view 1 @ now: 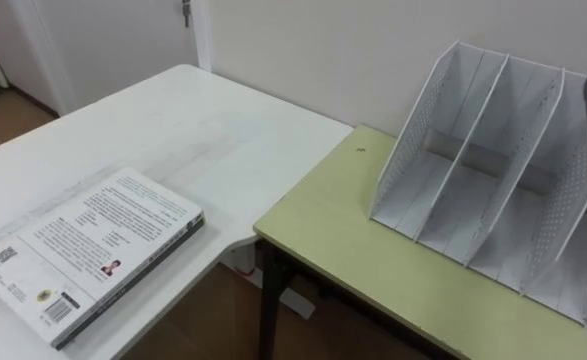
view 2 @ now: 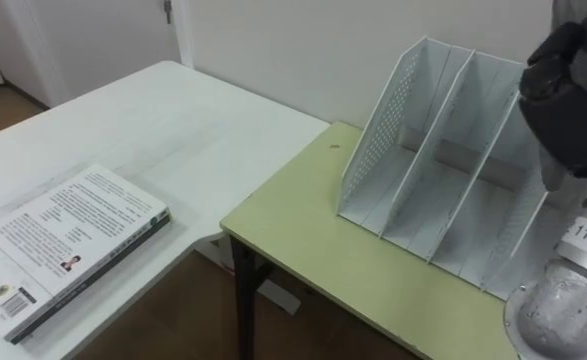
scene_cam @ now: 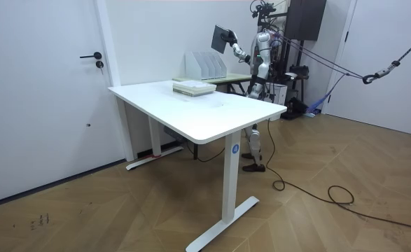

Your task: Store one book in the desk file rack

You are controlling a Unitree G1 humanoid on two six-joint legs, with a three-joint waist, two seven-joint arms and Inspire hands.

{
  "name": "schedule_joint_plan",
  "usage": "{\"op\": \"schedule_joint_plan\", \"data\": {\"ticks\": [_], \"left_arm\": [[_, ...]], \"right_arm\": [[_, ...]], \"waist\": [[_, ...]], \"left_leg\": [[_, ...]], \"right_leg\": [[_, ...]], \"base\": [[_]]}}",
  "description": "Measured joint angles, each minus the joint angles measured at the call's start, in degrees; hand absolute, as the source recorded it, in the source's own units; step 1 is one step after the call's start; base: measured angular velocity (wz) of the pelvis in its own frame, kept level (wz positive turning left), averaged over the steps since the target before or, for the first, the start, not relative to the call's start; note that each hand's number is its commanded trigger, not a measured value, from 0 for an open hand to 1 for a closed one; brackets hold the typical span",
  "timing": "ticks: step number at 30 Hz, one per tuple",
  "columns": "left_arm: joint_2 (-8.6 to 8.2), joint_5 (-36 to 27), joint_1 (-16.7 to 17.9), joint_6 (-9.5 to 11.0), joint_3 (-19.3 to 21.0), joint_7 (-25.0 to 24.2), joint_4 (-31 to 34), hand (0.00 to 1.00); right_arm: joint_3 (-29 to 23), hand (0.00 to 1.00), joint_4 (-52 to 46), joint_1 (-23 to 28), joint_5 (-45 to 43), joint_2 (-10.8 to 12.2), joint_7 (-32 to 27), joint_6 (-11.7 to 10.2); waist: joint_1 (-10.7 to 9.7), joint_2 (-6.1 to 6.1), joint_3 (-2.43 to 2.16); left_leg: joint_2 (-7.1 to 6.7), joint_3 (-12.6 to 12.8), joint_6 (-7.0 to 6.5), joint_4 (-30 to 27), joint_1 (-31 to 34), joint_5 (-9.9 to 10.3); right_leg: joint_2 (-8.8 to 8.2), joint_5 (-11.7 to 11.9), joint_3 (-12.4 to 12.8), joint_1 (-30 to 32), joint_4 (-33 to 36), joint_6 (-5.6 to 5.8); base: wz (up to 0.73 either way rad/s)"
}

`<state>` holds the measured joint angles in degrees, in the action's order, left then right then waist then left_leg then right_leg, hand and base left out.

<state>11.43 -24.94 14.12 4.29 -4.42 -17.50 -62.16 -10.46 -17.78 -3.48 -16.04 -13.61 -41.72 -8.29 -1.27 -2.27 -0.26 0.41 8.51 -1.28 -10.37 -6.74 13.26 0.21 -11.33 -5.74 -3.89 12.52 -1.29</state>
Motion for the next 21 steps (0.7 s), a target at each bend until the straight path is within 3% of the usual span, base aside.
{"op": "schedule_joint_plan", "data": {"ticks": [9,13,21], "left_arm": [[-0.01,0.58,-0.84,0.20,0.43,2.07,-2.08,0.00],[-0.02,0.74,-0.83,0.20,0.55,2.97,-2.32,0.00],[-0.01,0.78,-0.81,0.21,1.06,4.49,-2.75,0.00]], "right_arm": [[0.00,1.00,1.90,0.01,2.87,-0.01,-2.44,-1.66],[0.00,1.00,2.36,0.01,3.25,-0.01,-3.62,-1.68],[0.10,1.00,3.07,0.01,3.30,0.00,-4.24,-1.69]], "waist": [[-0.07,0.64,-0.01],[-0.06,1.02,-0.01],[0.01,1.23,-0.03]], "left_leg": [[0.08,0.00,0.02,0.17,0.11,0.01],[0.12,0.00,0.02,0.18,0.11,0.01],[0.16,0.01,0.03,0.09,0.04,0.01]], "right_leg": [[-0.07,0.04,-0.95,-0.03,0.07,-0.05],[-0.25,0.04,-2.43,-0.01,0.08,-0.05],[-0.31,0.06,-2.94,-0.04,0.10,-0.08]], "base": [[0.00],[0.00],[0.00]]}}
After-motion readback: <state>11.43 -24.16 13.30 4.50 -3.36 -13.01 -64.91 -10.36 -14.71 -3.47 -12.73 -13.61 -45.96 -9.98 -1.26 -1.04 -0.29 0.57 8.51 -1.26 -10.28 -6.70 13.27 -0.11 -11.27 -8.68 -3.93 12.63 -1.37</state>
